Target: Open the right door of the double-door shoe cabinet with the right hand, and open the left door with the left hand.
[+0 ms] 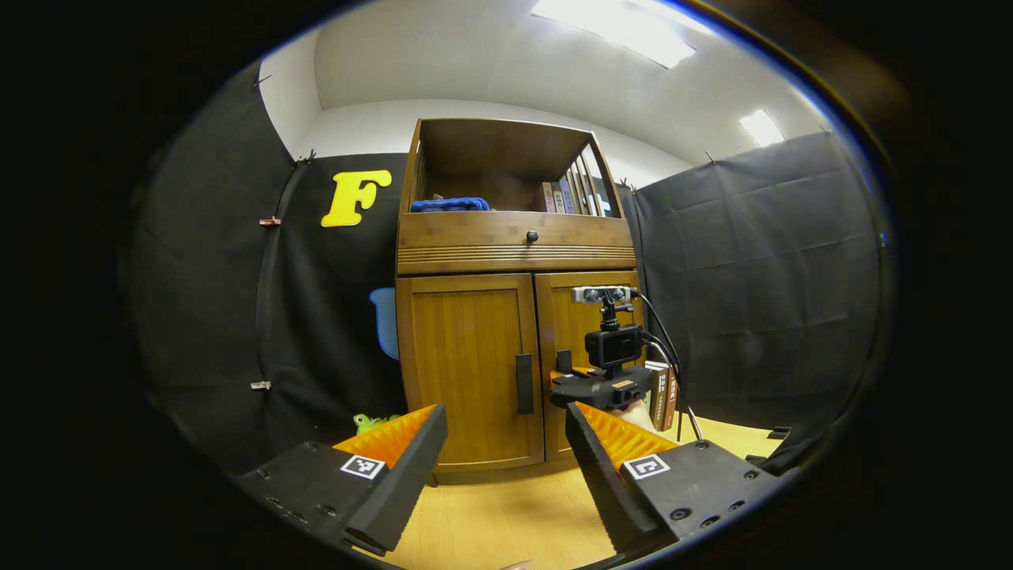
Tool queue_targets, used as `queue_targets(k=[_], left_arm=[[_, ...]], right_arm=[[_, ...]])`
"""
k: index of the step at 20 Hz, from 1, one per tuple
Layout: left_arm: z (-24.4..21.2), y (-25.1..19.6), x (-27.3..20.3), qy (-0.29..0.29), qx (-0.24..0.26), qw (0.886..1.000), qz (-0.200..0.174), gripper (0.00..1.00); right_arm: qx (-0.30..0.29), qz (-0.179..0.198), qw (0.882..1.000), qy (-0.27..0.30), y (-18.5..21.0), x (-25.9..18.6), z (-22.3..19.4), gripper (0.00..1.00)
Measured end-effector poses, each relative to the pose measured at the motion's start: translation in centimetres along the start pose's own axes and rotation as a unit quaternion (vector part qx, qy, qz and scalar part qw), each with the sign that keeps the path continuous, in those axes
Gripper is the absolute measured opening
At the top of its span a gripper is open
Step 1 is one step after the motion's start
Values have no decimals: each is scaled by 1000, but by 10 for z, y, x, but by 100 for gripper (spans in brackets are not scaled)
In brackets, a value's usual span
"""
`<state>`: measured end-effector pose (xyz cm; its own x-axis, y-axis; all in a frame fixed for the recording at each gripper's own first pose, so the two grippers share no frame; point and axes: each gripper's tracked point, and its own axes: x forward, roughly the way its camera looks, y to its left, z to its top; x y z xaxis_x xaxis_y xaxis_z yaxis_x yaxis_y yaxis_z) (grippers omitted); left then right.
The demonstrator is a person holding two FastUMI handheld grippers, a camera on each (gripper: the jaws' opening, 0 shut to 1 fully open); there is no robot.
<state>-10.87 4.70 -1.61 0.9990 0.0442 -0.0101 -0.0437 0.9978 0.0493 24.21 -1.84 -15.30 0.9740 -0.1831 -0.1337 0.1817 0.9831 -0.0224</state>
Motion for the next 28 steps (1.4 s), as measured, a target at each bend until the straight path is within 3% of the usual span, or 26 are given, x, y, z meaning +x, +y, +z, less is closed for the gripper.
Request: queue_targets(k=[2,3,13,28], left_arm=[[0,1,-2,1,0,1000,4,94],[0,2,-2,1,0,1000,5,94],[-5,-19,7,5,-8,1000,-23,94],[-6,-103,35,-3,-26,991,-135,94]], right_arm=[[-1,-3,1000,9,-2,-1,1,27],[-4,-1,1000,10,0,-5,0,14],[2,37,999,9,-7,-55,3,17],[6,85,996,9,-48,-137,10,17]])
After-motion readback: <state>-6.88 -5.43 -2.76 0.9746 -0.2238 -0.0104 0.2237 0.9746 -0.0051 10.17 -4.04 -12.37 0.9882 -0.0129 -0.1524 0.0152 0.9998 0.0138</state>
